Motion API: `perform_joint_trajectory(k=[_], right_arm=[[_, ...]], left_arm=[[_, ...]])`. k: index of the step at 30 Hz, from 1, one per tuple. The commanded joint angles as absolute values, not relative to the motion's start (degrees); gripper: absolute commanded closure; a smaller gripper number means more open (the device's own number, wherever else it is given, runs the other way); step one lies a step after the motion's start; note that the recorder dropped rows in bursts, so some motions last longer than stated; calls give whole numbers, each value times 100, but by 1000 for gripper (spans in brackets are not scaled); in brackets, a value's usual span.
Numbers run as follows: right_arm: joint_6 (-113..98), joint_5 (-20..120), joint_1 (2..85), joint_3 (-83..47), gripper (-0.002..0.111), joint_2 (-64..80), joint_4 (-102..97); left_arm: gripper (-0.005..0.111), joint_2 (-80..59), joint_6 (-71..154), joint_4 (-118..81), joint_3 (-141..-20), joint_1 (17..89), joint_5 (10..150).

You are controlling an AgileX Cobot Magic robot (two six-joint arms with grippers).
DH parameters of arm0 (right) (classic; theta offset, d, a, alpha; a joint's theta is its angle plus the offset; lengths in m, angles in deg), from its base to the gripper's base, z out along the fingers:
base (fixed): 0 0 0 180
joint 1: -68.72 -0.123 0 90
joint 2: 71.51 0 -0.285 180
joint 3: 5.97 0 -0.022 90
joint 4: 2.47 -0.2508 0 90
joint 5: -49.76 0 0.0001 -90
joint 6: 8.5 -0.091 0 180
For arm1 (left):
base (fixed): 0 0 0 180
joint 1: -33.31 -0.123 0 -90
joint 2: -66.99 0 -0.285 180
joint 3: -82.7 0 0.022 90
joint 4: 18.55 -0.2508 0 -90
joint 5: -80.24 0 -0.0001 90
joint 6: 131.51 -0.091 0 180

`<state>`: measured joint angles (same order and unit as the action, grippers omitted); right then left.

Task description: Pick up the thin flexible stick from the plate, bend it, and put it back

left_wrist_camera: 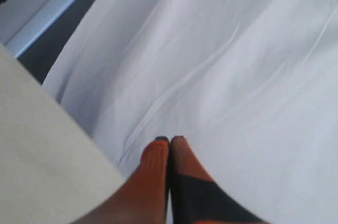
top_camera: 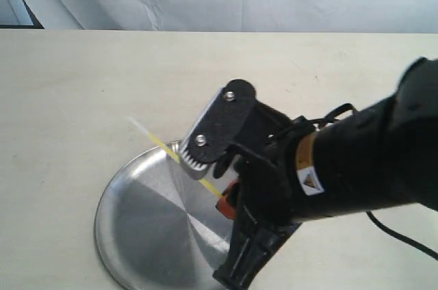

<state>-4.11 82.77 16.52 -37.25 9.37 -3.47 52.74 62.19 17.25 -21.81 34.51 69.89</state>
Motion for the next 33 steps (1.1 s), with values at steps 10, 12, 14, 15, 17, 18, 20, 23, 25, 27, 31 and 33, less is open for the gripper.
perform_joint_trajectory(k=[10,12,14,15,17,18,20,23,25,27,31,33], right_arm=[[-2377,7845,1674,-4606,109,-1119,329],[-2689,7640,1674,-4684,109,-1295,314],[-2821,7274,1674,-4838,109,-1384,10],[-2821,7054,1674,-4936,109,-1420,-211],[-2821,6720,1674,-5111,109,-1432,-499],[-2821,6597,1674,-5200,109,-1432,-600],[-2821,6459,1674,-5332,109,-1432,-675],[-2821,6476,1674,-5389,109,-1482,-730],[-2821,6352,1674,-5389,109,-1701,-730],[-2821,6220,1674,-5389,109,-1866,-689],[-2821,6141,1674,-5389,109,-1684,-350],[-2821,5898,1674,-5389,109,-1520,-297]], left_arm=[[107,4532,6500,811,-3478,3455,8755],[107,4091,6444,1282,-3826,3486,9264],[107,3513,5654,2077,-4273,3611,9940],[107,3209,4849,2758,-4488,3695,10206],[107,2569,2619,4552,-4883,3862,10907],[107,2303,1643,5335,-5015,3925,11403],[107,1608,-519,7173,-5259,4048,12659],[107,369,-1944,8140,-5536,4259,14679],[107,-452,-1712,8140,-5605,4516,14774],[107,-1056,-1643,8140,-5605,4829,14478],[107,-1559,-1643,8140,-5687,5016,14432],[107,-1548,-1643,8140,-5700,5016,14533]])
